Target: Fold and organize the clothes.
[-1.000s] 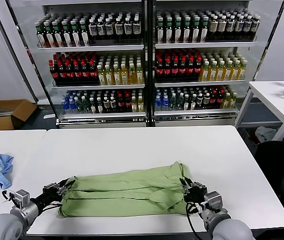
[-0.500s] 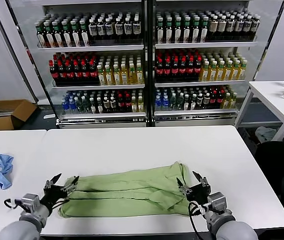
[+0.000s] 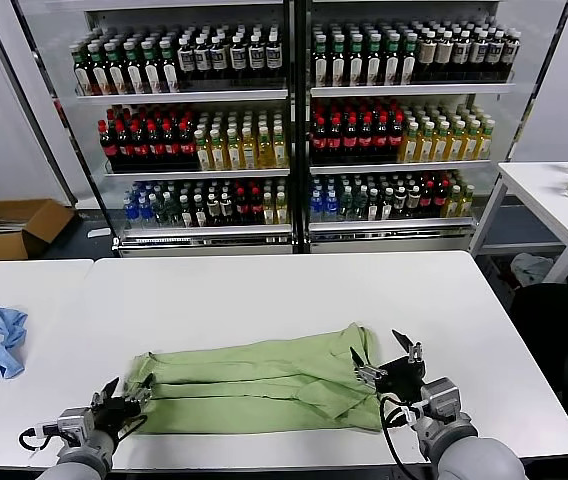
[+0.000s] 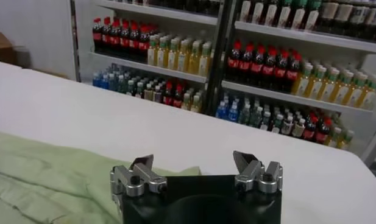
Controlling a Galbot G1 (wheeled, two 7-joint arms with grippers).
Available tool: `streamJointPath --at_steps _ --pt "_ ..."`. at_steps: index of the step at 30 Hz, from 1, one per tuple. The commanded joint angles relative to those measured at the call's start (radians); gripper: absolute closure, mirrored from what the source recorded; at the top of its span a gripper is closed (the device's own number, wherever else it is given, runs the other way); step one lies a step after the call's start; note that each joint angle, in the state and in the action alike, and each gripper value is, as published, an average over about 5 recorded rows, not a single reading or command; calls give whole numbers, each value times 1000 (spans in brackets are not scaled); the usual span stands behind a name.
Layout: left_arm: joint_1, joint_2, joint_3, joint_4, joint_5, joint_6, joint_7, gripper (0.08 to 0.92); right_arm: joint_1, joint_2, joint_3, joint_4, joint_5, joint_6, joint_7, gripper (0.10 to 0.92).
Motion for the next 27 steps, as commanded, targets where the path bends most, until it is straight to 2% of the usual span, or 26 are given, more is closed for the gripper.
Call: streamJointPath --at_steps 1,11,16,20,24,27 --pt "-8 -33 12 16 -34 22 -58 467 3 -5 11 6 7 0 1 203" --pt "-47 -63 31 48 19 28 -47 753 12 0 12 -3 6 0 0 203" --pt "-35 -35 -49 -36 150 52 -17 884 13 -8 25 -4 7 0 -1 203" --pt "-8 41 -251 -95 241 85 30 906 12 -8 36 -4 7 0 -1 203" --pt "10 117 -453 -46 298 93 75 906 11 -11 51 -2 9 1 -2 203" --pt "17 145 -506 -29 314 97 86 906 11 -12 58 -2 10 1 -1 203"
